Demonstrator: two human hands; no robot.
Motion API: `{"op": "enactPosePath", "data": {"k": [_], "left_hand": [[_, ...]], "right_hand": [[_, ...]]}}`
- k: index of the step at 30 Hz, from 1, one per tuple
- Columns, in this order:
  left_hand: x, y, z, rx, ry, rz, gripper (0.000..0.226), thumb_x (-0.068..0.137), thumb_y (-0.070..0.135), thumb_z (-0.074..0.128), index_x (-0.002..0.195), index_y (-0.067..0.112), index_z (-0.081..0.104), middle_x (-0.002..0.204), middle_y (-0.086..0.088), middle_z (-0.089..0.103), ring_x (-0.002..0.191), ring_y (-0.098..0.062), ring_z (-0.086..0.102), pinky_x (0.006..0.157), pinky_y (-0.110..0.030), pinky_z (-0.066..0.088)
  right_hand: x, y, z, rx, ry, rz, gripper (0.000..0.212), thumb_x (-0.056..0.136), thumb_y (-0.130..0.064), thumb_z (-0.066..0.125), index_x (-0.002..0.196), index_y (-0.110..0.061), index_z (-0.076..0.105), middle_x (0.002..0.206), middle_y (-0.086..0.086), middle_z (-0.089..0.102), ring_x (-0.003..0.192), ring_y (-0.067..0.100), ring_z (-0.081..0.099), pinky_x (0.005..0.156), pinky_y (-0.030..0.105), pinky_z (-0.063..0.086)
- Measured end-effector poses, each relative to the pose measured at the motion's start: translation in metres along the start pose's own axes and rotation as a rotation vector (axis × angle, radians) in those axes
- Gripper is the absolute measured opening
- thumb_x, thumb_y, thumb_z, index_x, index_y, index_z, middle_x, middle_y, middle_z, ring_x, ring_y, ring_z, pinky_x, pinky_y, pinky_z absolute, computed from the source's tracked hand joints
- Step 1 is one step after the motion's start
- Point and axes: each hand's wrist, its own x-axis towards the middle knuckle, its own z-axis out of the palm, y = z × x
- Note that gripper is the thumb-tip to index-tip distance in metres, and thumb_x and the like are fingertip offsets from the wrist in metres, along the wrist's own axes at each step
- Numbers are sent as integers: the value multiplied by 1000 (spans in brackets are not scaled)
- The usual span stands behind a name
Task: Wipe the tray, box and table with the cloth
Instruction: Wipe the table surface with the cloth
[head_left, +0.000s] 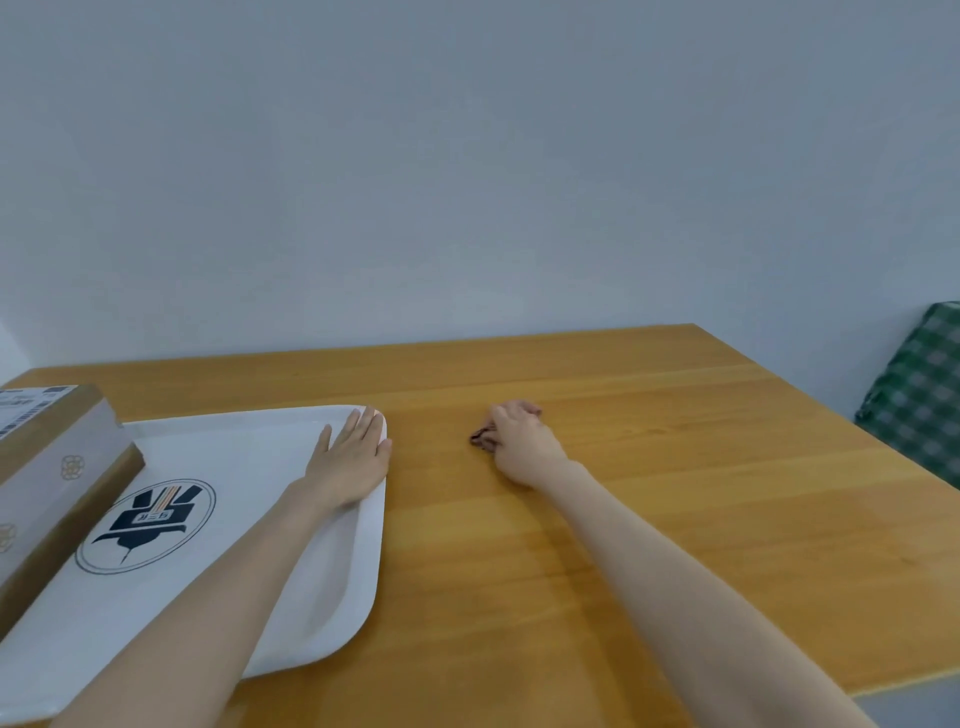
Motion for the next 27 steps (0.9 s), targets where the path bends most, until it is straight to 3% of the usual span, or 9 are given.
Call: {"op": "enactPosePath", "data": {"k": [5, 11, 14, 20, 27], "left_hand": [[-13, -3, 1, 32, 10, -7, 53, 102, 26, 10, 152, 14, -2, 160, 2, -10, 147, -11, -10, 120, -40, -6], [-20, 5, 0, 157, 25, -50, 53, 103, 31, 7, 152, 14, 0, 160, 3, -7, 147, -11, -10, 120, -43, -7], [-23, 6, -2, 183, 17, -69, 53, 102, 34, 6, 152, 16, -1, 160, 4, -7, 147, -11, -10, 119, -44, -8], [-22, 5, -1, 196, 19, -87, 53, 102, 35, 4, 152, 17, 0, 160, 5, -4, 147, -11, -9, 118, -47, -9], [-24, 7, 2, 174, 31, -96, 53, 102, 34, 5, 152, 18, 1, 161, 6, -1, 148, -12, -7, 118, -46, -7]], "right_hand": [[-12, -72, 27, 84, -68, -218, 26, 94, -19, 44, 117, -6, 46, 133, 18, 41, 121, 36, 42, 94, 41, 39], [-31, -63, 21, 42, -34, -279, 42, 97, -25, 40, 135, -8, 36, 142, 12, 39, 125, 33, 41, 98, 45, 40], [-34, -35, 8, 38, -44, -215, 46, 96, -28, 42, 138, -10, 33, 145, 10, 36, 130, 32, 38, 99, 43, 40], [-51, 65, -33, 59, 23, 0, 38, 94, -24, 45, 130, -14, 42, 137, 10, 46, 119, 32, 50, 87, 35, 43], [-88, 166, -69, 49, 77, 279, 28, 94, -18, 39, 122, -20, 43, 132, 8, 50, 106, 34, 56, 81, 42, 51]]}}
